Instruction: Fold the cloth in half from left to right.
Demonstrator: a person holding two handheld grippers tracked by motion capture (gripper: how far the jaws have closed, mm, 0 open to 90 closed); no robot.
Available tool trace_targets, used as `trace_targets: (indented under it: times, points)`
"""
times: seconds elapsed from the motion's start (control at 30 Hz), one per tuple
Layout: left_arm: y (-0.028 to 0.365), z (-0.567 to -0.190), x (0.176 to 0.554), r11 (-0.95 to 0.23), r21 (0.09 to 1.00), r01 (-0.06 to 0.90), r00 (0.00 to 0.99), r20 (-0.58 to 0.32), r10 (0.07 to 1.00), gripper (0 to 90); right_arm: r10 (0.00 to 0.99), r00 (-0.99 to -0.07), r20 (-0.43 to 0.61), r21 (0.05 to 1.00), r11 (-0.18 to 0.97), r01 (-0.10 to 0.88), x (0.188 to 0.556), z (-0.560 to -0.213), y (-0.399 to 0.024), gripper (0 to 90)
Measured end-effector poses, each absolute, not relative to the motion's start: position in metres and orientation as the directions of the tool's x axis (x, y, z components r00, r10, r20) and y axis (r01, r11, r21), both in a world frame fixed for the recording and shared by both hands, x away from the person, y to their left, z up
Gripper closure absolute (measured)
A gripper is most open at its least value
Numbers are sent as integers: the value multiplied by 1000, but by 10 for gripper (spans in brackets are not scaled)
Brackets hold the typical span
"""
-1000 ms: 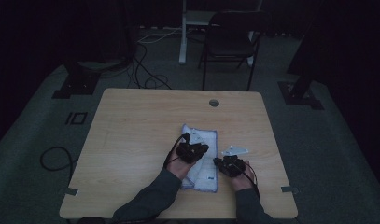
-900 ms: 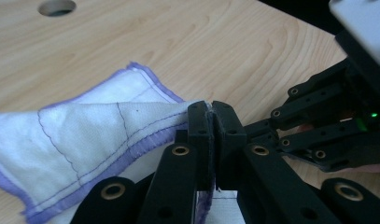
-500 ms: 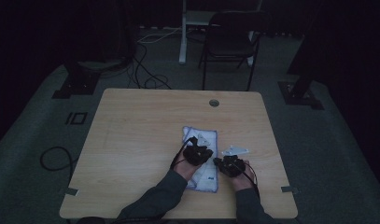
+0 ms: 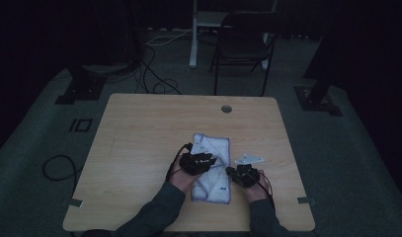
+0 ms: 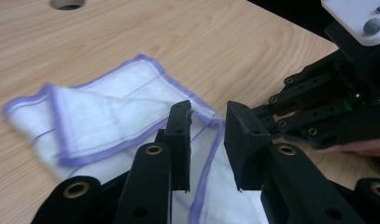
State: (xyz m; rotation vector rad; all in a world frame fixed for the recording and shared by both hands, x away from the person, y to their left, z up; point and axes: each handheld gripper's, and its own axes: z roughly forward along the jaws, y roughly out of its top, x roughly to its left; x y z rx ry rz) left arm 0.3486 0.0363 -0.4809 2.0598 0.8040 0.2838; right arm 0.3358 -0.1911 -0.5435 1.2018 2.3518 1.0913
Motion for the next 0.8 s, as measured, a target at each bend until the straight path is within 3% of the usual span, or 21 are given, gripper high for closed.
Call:
trace_targets:
  times: [0.4, 0.8]
  points:
    - [70, -512, 347, -407, 748, 524, 705, -112, 700, 850, 787, -611, 89, 733, 364, 575, 336, -543, -191, 854]
    - [46, -520, 325, -484, 733, 478, 801, -138, 582, 852, 786, -612, 90, 733, 363, 575, 336, -543, -192, 841]
